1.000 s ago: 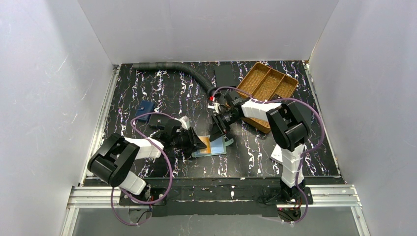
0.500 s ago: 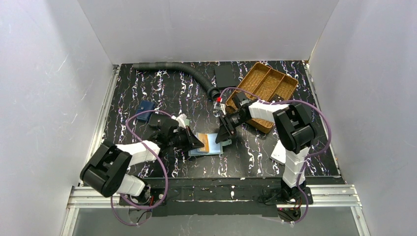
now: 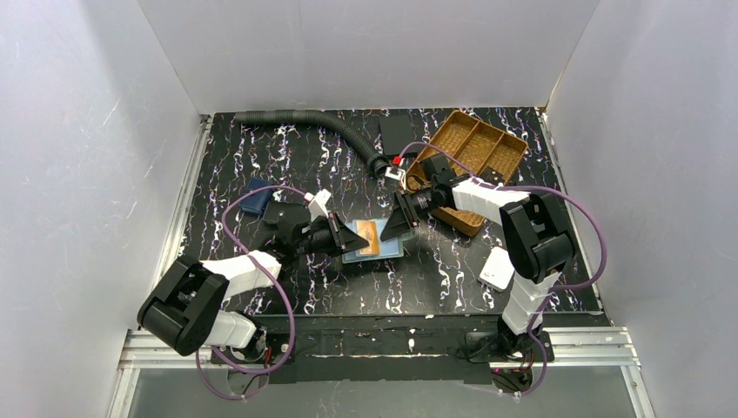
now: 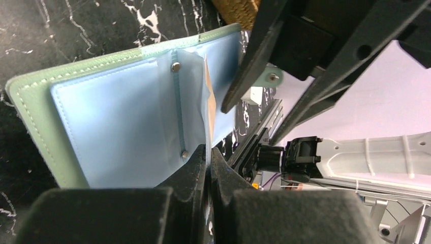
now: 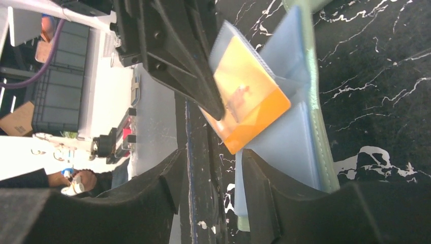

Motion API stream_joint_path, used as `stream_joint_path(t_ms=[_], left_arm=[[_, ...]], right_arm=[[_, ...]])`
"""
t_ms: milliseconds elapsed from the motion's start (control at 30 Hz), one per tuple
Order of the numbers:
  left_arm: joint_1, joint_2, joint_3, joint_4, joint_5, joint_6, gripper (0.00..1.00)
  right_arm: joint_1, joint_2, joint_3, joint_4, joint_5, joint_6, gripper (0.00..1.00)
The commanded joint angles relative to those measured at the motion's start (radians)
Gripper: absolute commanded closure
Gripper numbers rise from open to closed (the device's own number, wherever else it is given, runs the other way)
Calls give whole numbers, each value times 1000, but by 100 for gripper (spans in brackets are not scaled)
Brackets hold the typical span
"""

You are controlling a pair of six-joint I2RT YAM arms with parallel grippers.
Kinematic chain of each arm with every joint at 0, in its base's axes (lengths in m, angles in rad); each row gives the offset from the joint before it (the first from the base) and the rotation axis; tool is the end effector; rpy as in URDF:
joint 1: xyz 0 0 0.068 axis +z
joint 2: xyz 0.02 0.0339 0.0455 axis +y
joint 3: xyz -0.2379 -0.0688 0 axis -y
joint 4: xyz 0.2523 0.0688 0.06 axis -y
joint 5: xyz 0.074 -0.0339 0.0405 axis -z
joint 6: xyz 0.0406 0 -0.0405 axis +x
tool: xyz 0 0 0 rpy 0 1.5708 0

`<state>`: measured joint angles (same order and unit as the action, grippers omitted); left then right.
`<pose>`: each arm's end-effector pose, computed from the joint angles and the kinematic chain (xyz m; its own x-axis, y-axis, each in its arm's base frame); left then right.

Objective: Take the credit cards out of the card holder
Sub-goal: Remove the credit card from the card holder.

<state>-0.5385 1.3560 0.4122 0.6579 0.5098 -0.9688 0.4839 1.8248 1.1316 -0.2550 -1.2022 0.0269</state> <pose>0.2224 -0.1559 0.1460 -0.8373 -0.3378 -0.4299 0.2816 0.4076 -0.8687 0.3045 0.2028 0.1567 -0.7363 -0.3760 -0.5626 -0.6296 0.0760 0.7732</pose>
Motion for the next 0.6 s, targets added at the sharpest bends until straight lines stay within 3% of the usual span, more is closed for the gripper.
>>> stream_joint_path(t_ms=[0, 267, 567], left_arm=[[0, -18, 22, 98, 34, -15, 100], [-5, -10, 16, 191, 55, -53, 100], [-11, 22, 26, 248, 78, -73, 100]], right_arm=[[-10, -25, -32, 92, 15, 102, 45], [-18, -19, -49, 167, 42, 194, 44], [-18, -26, -93, 429, -40, 424, 50]])
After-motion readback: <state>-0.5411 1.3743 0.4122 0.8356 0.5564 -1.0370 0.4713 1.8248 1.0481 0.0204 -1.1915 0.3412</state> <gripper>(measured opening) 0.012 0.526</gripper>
